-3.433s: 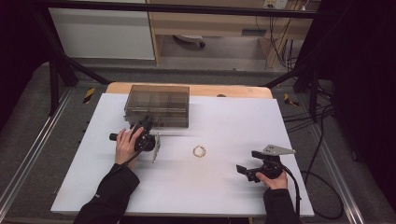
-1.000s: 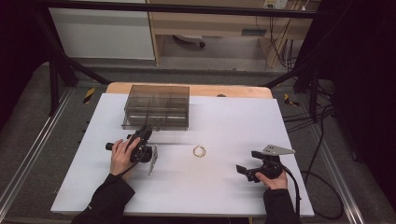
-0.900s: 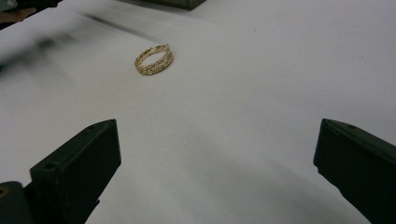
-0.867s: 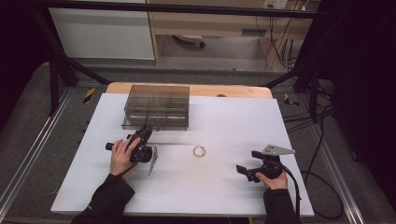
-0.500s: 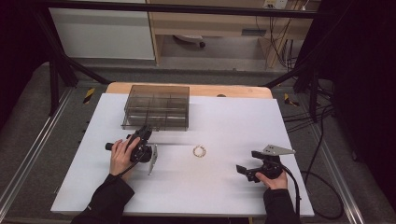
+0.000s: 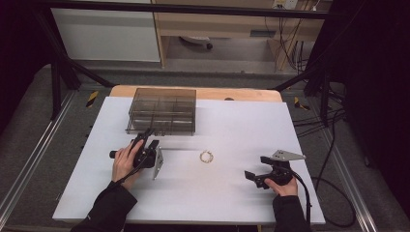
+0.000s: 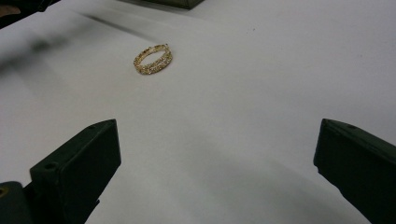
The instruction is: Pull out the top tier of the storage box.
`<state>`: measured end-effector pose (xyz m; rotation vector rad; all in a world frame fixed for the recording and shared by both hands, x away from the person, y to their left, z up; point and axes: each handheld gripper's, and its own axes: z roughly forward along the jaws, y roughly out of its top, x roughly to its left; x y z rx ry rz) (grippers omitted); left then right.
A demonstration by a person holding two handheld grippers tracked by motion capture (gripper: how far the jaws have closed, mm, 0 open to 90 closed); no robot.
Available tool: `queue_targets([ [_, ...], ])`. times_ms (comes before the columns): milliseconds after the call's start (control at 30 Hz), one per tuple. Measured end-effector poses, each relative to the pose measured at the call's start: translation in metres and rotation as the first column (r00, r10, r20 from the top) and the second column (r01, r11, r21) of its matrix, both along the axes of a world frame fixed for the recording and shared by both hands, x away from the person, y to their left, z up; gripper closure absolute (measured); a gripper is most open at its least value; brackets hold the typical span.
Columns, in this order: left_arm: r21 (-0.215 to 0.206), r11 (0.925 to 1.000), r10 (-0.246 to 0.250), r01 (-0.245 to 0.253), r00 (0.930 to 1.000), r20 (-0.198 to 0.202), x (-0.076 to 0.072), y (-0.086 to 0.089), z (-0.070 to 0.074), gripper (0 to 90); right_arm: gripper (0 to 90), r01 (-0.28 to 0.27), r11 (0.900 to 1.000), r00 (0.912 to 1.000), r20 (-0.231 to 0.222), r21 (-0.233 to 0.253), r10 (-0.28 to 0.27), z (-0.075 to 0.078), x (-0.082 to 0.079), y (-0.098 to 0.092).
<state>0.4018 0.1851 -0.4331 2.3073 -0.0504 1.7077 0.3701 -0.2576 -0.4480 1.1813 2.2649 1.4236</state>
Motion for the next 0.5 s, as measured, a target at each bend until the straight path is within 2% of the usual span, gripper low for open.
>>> queue_targets([
  [200, -0.095, 0.9952, 0.017, -0.024, 0.9973, -0.071, -0.004, 0.001, 0.007, 31.7, 1.3, 0.001, 1.000, 1.0000, 0.000, 0.000, -0.001, 0.000, 0.000, 0.000],
  [300, -0.126, 0.9911, 0.030, -0.043, 0.9943, -0.103, -0.006, 0.002, 0.009, 27.8, 1.3, 0.001, 1.000, 1.0000, -0.001, 0.000, -0.001, 0.000, 0.000, 0.000],
  [500, -0.228, 0.9688, 0.055, -0.097, 0.9818, -0.182, -0.011, 0.007, 0.013, 20.6, 1.2, 0.002, 1.000, 1.0000, -0.001, -0.004, -0.002, 0.000, 0.000, 0.000],
])
